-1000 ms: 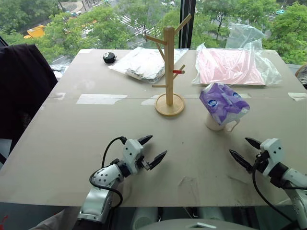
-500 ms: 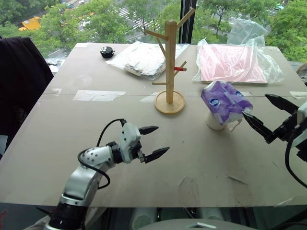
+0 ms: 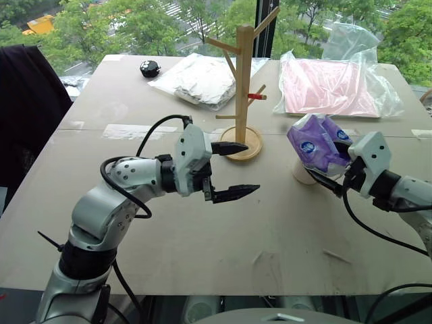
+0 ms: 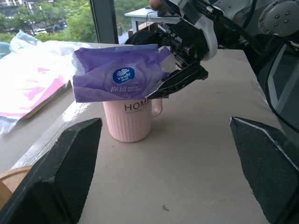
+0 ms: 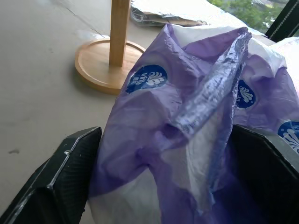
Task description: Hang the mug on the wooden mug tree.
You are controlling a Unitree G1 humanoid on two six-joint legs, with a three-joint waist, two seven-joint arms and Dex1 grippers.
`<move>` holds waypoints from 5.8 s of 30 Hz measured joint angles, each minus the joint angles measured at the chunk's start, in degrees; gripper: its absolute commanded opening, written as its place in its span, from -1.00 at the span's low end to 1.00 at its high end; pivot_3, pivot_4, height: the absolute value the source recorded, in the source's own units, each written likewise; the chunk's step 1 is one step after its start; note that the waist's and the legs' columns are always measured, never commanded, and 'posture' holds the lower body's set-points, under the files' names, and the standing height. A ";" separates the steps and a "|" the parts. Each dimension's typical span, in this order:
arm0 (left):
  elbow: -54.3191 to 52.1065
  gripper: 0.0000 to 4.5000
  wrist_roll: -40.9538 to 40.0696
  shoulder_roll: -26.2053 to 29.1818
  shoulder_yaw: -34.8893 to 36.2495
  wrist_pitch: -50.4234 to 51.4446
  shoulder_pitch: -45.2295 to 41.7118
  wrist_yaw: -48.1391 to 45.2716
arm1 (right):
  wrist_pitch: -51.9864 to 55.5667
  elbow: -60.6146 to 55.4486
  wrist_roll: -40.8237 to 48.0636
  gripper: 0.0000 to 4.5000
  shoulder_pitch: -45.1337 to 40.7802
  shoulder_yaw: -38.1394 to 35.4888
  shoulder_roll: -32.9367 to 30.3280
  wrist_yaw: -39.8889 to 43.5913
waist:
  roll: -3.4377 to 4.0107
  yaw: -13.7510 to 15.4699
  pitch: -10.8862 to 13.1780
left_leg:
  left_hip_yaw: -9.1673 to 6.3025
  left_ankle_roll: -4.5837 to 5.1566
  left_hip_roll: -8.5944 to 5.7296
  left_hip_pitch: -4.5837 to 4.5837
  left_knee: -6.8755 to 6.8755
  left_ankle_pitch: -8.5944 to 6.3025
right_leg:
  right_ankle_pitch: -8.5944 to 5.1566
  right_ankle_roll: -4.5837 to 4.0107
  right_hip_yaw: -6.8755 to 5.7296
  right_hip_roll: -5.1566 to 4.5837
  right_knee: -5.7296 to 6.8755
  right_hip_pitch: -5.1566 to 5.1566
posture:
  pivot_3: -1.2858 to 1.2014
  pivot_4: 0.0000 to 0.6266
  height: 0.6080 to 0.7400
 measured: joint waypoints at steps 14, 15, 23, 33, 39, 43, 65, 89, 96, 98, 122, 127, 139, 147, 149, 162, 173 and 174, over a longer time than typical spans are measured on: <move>-0.02 1.00 0.18 -0.41 0.05 -0.75 1.11 0.32 | -0.97 0.66 -3.16 -0.96 -0.68 0.93 1.47 1.29 | -0.01 0.01 0.00 | 0.02 0.02 0.01 0.23 0.48 -0.01 | -0.01 -0.05 0.01 0.01 0.31 0.28 | 0.03 -0.52 1.00; -0.02 1.00 0.19 -0.44 0.05 -0.94 1.20 0.30 | -0.85 0.66 -3.03 -0.96 -0.72 0.82 1.92 1.16 | -0.01 0.02 0.00 | 0.01 0.02 0.01 0.24 0.47 -0.01 | -0.01 -0.05 0.00 0.02 0.32 0.29 | 0.03 -0.52 1.00; 0.22 1.00 -0.16 -2.73 -0.47 -1.56 -1.53 -0.77 | 2.44 0.80 0.14 -0.96 -3.05 -7.89 1.19 0.64 | 0.00 0.28 0.01 | 0.01 0.02 -0.02 0.17 0.48 -0.01 | 0.00 -0.06 -0.03 0.01 0.33 0.28 | 0.03 -0.52 1.00; 5.83 1.00 3.26 -6.87 -8.12 -5.49 -6.29 -6.50 | 8.65 12.53 -3.70 -0.96 8.09 -22.81 -5.59 0.83 | 0.00 0.10 0.01 | 0.11 0.03 -0.06 0.23 0.47 -0.01 | 0.00 -0.05 0.07 0.02 0.26 0.35 | 0.03 -0.52 1.00; 8.50 1.00 7.87 -11.37 -13.99 -6.04 -6.82 -4.84 | 4.32 15.65 -6.72 0.03 12.83 -24.63 -2.49 0.54 | 0.05 -0.15 -0.01 | 0.05 0.03 -0.03 0.43 0.47 -0.01 | -0.01 -0.05 0.15 0.10 0.38 0.49 | 0.03 -0.52 1.00; 9.95 1.00 10.84 -12.78 -14.74 -5.94 -6.89 -1.86 | 3.50 15.60 -7.06 0.83 14.04 -27.13 -1.10 0.18 | 0.12 -0.13 -0.04 | 0.02 0.03 -0.03 0.44 0.48 -0.01 | 0.00 -0.04 0.21 0.13 0.39 0.49 | 0.03 -0.52 1.00; 7.31 1.00 16.02 -6.46 -14.69 -1.91 -3.62 1.76 | 9.26 -2.54 2.89 0.95 17.65 -12.25 18.47 -8.76 | 0.20 -0.03 -0.06 | -0.32 0.03 0.01 0.38 0.55 -0.01 | -0.01 -0.04 0.56 0.42 0.37 0.50 | 0.03 -0.52 1.00; 7.08 1.00 24.77 -8.28 -15.94 -0.84 -2.19 8.11 | -2.99 11.76 -4.56 0.62 9.94 -6.61 24.34 -10.06 | 0.20 -0.04 -0.07 | -0.40 0.02 0.04 0.41 0.53 -0.01 | 0.00 -0.06 0.62 0.59 0.41 0.53 | 0.03 -0.52 1.00; 6.77 1.00 24.03 -9.31 -15.55 -0.34 -2.14 8.30 | -5.42 15.04 -6.34 -0.86 8.23 -4.48 24.26 -8.49 | 0.20 -0.04 -0.07 | -0.38 0.02 0.04 0.40 0.53 -0.01 | 0.00 -0.07 0.63 0.59 0.40 0.53 | 0.03 -0.52 1.00; 6.76 1.00 24.03 -9.30 -15.30 -0.28 -1.95 8.58 | -5.89 15.51 -6.91 -0.98 7.66 -3.98 23.96 -7.90 | 0.20 -0.07 -0.07 | -0.39 0.02 0.04 0.41 0.53 -0.01 | 0.00 -0.07 0.63 0.59 0.41 0.53 | 0.03 -0.52 1.00; 5.37 1.00 9.31 -28.53 2.41 -21.74 18.77 14.87 | -1.20 22.65 -13.93 -0.98 -36.95 17.89 0.10 21.60 | 0.27 -1.28 -0.05 | -0.11 0.02 0.09 0.36 0.53 -0.01 | 0.04 -0.07 0.63 0.55 0.39 0.48 | 0.03 -0.52 1.00; 5.59 1.00 9.54 -28.22 2.98 -27.10 20.29 14.19 | 4.64 26.68 -18.34 -0.98 -46.82 24.42 0.36 24.86 | 0.27 -1.12 -0.04 | -0.06 0.03 0.07 0.29 0.55 -0.01 | 0.03 -0.10 0.65 0.42 0.36 0.41 | 0.03 -0.52 1.00; 5.74 1.00 10.88 -28.24 2.23 -33.34 22.57 15.21 | 9.21 35.69 -25.17 -0.98 -59.53 31.11 6.79 27.57 | 0.28 -1.45 -0.04 | -0.04 0.02 0.10 0.23 0.48 -0.01 | 0.08 -0.01 0.61 0.45 0.39 0.30 | 0.03 -0.52 1.00; 5.09 1.00 10.75 -27.61 2.38 -33.54 22.56 17.68 | 9.00 36.11 -27.30 -0.98 -62.29 32.38 11.10 28.26 | 0.28 -1.38 -0.04 | -0.06 0.02 0.10 0.18 0.48 -0.01 | 0.12 0.04 0.58 0.43 0.40 0.26 | 0.03 -0.52 1.00; 5.09 1.00 10.74 -27.45 2.40 -33.52 22.52 18.14 | 9.03 36.64 -27.65 -0.98 -62.39 32.43 11.83 28.22 | 0.29 -1.40 -0.04 | -0.05 0.02 0.10 0.18 0.48 -0.01 | 0.10 0.01 0.58 0.43 0.39 0.26 | 0.03 -0.52 1.00; 5.09 1.00 10.61 -27.00 2.22 -32.57 20.76 20.11 | 9.66 41.02 -31.10 0.44 -64.19 31.87 15.99 25.81 | 0.29 -1.43 -0.03 | -0.01 0.00 0.09 0.11 0.48 -0.01 | 0.13 0.06 0.51 0.44 0.40 0.20 | 0.03 -0.52 1.00; 5.03 1.00 11.58 -25.11 0.95 -33.29 25.07 18.46 | 21.96 28.56 -22.86 0.99 -48.92 14.75 15.48 19.31 | 0.27 -0.96 -0.07 | -0.26 -0.02 0.09 -0.44 0.51 0.00 | 0.18 0.12 0.24 0.30 0.37 -0.10 | 0.03 -0.52 1.00; 5.02 1.00 11.57 -24.34 0.87 -32.67 25.94 18.18 | 21.49 25.22 -21.53 0.99 -44.29 12.98 14.93 19.36 | 0.27 -0.94 -0.07 | -0.30 -0.02 0.08 -0.48 0.48 0.00 | 0.18 0.12 0.21 0.30 0.37 -0.13 | 0.03 -0.52 1.00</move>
